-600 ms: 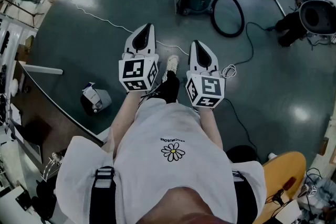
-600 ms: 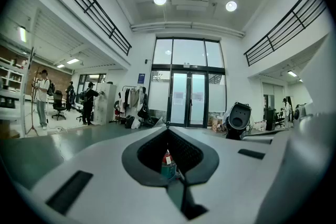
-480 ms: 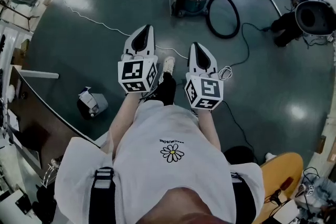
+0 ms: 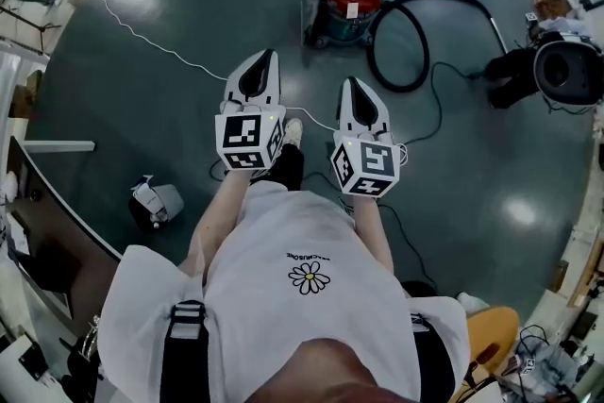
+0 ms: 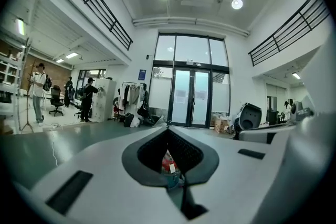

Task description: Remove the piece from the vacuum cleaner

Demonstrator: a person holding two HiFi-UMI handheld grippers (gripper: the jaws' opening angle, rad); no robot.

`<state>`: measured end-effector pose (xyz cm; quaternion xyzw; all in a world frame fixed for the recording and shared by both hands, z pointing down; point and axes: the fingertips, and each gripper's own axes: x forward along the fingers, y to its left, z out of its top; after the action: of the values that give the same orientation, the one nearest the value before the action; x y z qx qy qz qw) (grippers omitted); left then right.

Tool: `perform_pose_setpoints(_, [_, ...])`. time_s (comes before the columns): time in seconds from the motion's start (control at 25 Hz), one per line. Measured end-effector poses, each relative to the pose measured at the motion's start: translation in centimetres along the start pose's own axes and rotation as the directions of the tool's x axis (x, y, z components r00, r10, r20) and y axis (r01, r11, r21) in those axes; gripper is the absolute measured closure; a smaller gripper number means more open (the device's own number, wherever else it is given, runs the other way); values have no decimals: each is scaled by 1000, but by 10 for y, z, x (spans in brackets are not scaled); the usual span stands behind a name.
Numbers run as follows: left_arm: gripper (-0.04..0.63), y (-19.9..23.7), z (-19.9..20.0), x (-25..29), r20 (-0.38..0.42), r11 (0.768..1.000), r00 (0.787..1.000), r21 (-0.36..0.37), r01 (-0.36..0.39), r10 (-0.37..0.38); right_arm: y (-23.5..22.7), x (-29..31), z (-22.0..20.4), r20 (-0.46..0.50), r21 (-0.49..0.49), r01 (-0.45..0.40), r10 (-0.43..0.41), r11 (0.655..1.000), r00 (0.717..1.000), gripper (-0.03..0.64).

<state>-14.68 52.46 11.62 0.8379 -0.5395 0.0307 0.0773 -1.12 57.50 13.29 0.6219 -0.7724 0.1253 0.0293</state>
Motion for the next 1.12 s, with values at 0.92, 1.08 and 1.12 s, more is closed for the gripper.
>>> perform_pose_setpoints(0.92, [591, 60, 15, 281, -73, 997, 996, -47, -54, 50, -127, 269, 42, -119, 61, -56, 63, 997, 991, 605])
perform_pose_setpoints(1.08, [591, 65, 15, 328, -81, 994, 992, -41, -100, 97, -160, 312, 46, -137, 74, -80, 89, 994, 987, 604])
perform_pose_setpoints(1.12, [591, 66, 13, 339, -89, 993, 990, -40, -115, 111, -168, 321, 45, -146, 83, -84, 96, 993, 985, 604])
